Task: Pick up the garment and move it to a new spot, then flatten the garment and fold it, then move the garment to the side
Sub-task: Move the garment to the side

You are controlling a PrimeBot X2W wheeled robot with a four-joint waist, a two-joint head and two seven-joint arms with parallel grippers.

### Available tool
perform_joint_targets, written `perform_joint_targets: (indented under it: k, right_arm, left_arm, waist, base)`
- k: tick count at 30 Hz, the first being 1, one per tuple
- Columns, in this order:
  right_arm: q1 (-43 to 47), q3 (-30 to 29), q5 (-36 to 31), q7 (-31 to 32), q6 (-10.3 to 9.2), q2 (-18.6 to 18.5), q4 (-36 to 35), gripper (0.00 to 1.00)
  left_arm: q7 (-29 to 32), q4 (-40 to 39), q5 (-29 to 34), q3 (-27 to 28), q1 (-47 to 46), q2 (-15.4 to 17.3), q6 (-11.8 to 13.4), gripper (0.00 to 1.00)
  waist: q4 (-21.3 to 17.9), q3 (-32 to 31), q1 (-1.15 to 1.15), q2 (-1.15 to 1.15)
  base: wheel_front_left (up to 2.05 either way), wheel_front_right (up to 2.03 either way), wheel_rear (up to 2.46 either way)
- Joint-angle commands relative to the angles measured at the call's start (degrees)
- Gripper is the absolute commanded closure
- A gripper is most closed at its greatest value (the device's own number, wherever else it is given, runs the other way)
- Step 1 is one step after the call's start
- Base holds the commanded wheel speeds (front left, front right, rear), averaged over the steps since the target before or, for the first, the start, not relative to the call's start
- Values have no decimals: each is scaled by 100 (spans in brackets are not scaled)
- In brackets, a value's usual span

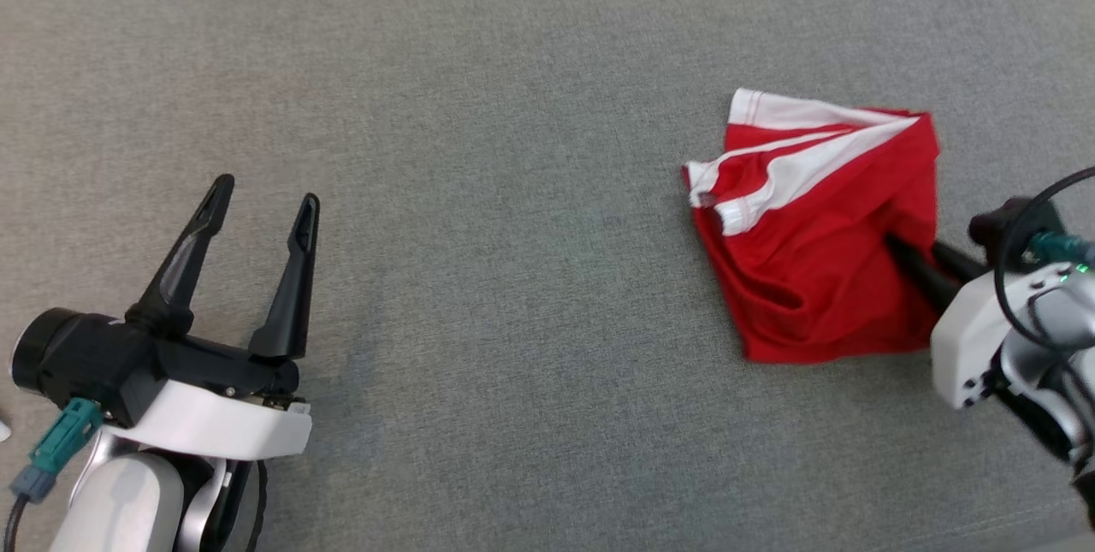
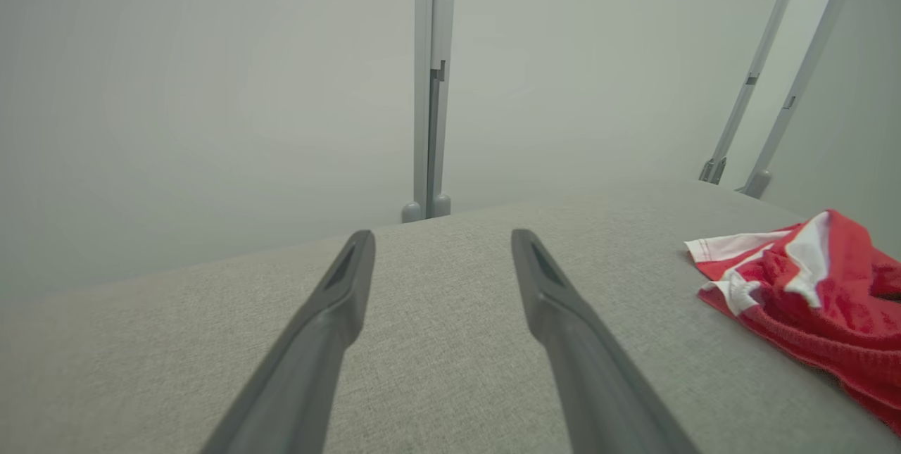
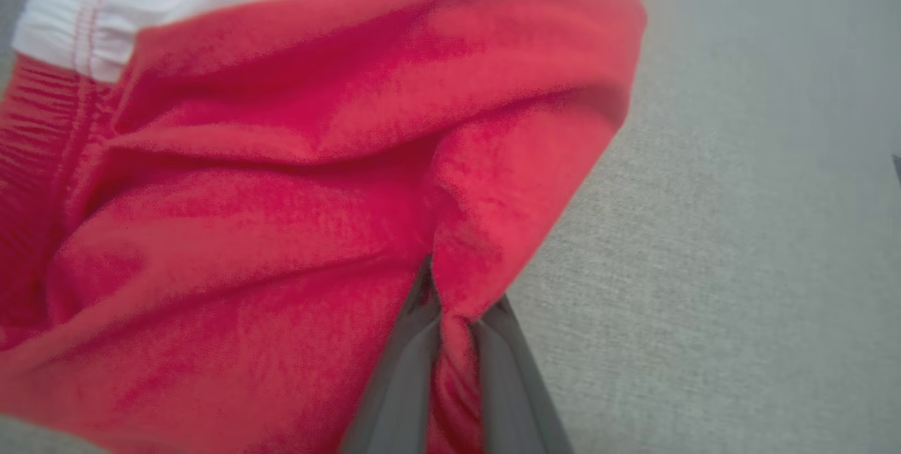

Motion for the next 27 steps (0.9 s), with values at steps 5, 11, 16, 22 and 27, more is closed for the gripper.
perform_joint_targets:
  k: [5, 11, 16, 22, 27]
  right_arm:
    - [-760, -101, -366, 72, -1, -810, 72, 100]
    - [-1412, -171, -754, 129, -1, -1301, 249, 100]
    - [-1748, -374, -905, 65, -1, -1427, 515, 100]
    - [-1809, -650, -1030, -29, -1, -1388, 729, 100]
    - [-1772, -1097, -1343, -161, -1, -1300, 948, 100]
  left_arm:
    - [131, -276, 59, 26, -264, 206, -52, 0]
    - [234, -498, 91, 32, -402, 365, -106, 0]
    - [253, -578, 92, 11, -503, 404, -124, 0]
    - [230, -578, 74, -2, -582, 440, -141, 0]
    - [213, -582, 82, 5, -605, 485, -135, 0]
  waist:
    - [-334, 569, 0, 0]
    - [-379, 963, 0, 0]
    - [-352, 1195, 0, 0]
    - [-310, 1348, 0, 0]
    - [-318, 1440, 0, 0]
  base:
    - [0, 0, 0]
    - [0, 0, 0]
    - [0, 0, 0]
    - [0, 0, 0]
    - [0, 0, 0]
